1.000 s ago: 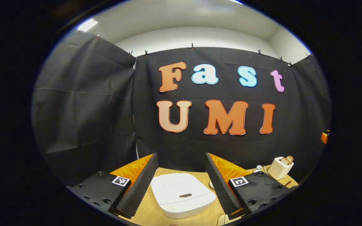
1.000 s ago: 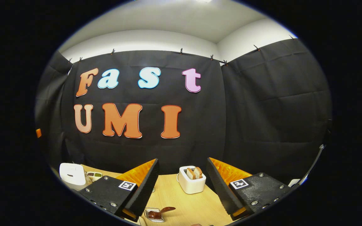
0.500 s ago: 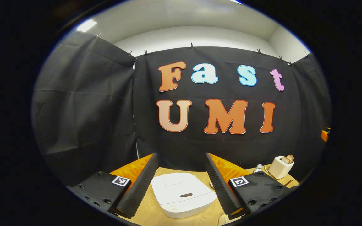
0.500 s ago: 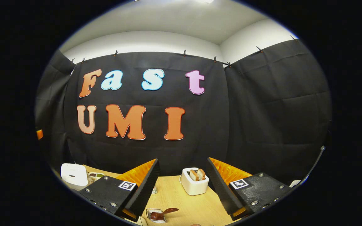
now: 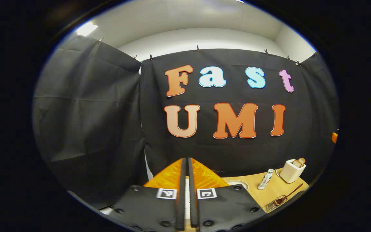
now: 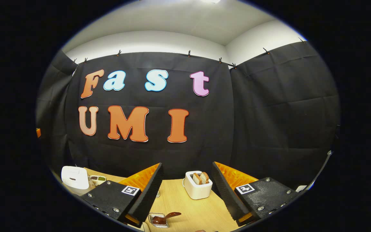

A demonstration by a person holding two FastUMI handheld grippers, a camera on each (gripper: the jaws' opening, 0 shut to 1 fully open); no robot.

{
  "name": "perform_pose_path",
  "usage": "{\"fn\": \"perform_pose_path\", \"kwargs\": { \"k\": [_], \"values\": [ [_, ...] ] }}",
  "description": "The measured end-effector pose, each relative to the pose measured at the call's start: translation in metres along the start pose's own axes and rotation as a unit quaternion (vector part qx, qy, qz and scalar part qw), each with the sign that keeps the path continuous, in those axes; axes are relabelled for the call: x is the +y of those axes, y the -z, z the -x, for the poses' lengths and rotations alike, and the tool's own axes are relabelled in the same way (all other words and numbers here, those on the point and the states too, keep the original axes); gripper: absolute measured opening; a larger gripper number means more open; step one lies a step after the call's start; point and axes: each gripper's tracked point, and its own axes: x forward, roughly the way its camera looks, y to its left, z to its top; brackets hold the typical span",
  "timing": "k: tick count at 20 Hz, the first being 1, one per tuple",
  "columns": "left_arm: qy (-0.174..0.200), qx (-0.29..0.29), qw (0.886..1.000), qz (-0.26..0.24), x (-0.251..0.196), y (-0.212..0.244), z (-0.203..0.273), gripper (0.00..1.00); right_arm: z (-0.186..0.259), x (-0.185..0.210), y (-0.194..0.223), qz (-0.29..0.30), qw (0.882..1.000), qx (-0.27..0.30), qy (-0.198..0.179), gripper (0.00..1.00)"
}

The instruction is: Close the left gripper, press the button to open the rice cooker; take a wooden spoon from the chopstick holder with the right hand, scoop a spoonful of rice and pour it into the rice cooker, then put the wooden spoon back into the chopstick holder.

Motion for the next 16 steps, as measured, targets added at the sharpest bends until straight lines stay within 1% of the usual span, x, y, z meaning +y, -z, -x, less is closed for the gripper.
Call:
{"fn": "perform_pose_path", "kwargs": {
  "k": [1,3,6,12,16],
  "values": [
    [0.0,0.0,1.0,0.002,-0.002,0.002,0.001,0.06,0.0,-0.001,0.0,-0.001,1.0,0.0,0.0,0.93],
    [0.003,0.002,1.0,0.014,-0.002,0.002,-0.003,0.05,0.002,-0.001,0.0,-0.001,1.0,0.001,0.001,0.93],
    [0.017,0.02,0.999,0.031,-0.006,0.013,-0.005,0.04,0.004,-0.002,0.0,-0.002,1.0,0.001,0.002,0.93],
    [0.039,0.04,0.998,0.022,-0.019,0.03,-0.021,0.05,0.004,-0.001,0.004,0.003,1.0,0.008,0.003,0.93],
    [0.062,0.052,0.996,0.035,-0.033,0.052,-0.041,0.05,0.002,-0.005,0.008,0.007,1.0,0.014,0.009,0.93]
  ]
}}
